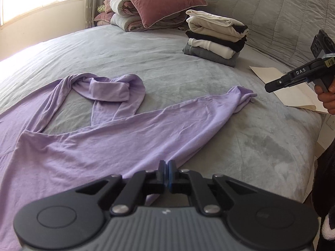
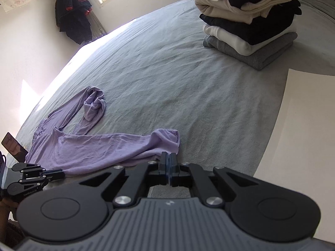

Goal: Fold clothes

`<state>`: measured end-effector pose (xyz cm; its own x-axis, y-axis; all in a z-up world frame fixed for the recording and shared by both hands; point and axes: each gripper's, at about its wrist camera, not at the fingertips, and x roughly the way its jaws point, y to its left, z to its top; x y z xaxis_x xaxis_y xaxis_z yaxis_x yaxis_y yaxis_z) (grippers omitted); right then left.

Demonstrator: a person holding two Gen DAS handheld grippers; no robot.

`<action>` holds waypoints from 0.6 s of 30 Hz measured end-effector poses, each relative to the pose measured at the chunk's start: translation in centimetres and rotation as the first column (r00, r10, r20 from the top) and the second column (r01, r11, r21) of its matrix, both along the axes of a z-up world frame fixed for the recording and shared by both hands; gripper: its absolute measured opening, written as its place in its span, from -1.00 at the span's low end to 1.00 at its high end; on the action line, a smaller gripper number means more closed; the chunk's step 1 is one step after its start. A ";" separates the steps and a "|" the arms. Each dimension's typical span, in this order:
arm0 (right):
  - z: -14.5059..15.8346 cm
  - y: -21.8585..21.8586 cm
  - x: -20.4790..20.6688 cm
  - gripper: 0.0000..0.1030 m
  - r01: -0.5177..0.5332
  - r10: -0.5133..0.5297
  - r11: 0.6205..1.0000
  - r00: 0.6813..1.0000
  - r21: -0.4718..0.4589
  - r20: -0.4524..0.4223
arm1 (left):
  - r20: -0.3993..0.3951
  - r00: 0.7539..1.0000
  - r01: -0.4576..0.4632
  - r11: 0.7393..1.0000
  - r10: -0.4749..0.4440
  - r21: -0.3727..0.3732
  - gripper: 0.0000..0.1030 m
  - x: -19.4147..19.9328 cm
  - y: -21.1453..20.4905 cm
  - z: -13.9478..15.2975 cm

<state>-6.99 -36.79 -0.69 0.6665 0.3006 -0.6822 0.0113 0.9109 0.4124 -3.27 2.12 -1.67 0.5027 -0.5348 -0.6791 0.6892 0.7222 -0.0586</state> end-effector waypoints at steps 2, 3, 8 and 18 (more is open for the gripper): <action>-0.3 0.4 0.2 -0.73 -0.021 0.021 1.000 1.000 -0.015 -0.018 | -0.002 1.000 0.000 1.000 0.000 -0.003 -0.83 0.2 0.0 0.5; -0.5 0.6 0.3 -0.73 -0.032 0.031 0.999 0.999 -0.024 -0.028 | -0.007 1.000 0.000 1.000 0.000 -0.008 -0.74 0.3 -0.2 0.7; -1.2 1.1 0.8 -0.58 -0.054 0.051 0.997 0.997 -0.053 -0.064 | -0.017 0.999 0.029 0.999 -0.029 -0.037 -0.21 0.4 -2.7 1.8; -2.6 0.5 0.7 -0.40 -0.063 0.068 0.996 0.994 0.057 -0.091 | 0.018 0.972 0.234 0.971 -0.235 0.038 -0.21 1.1 -15.8 2.2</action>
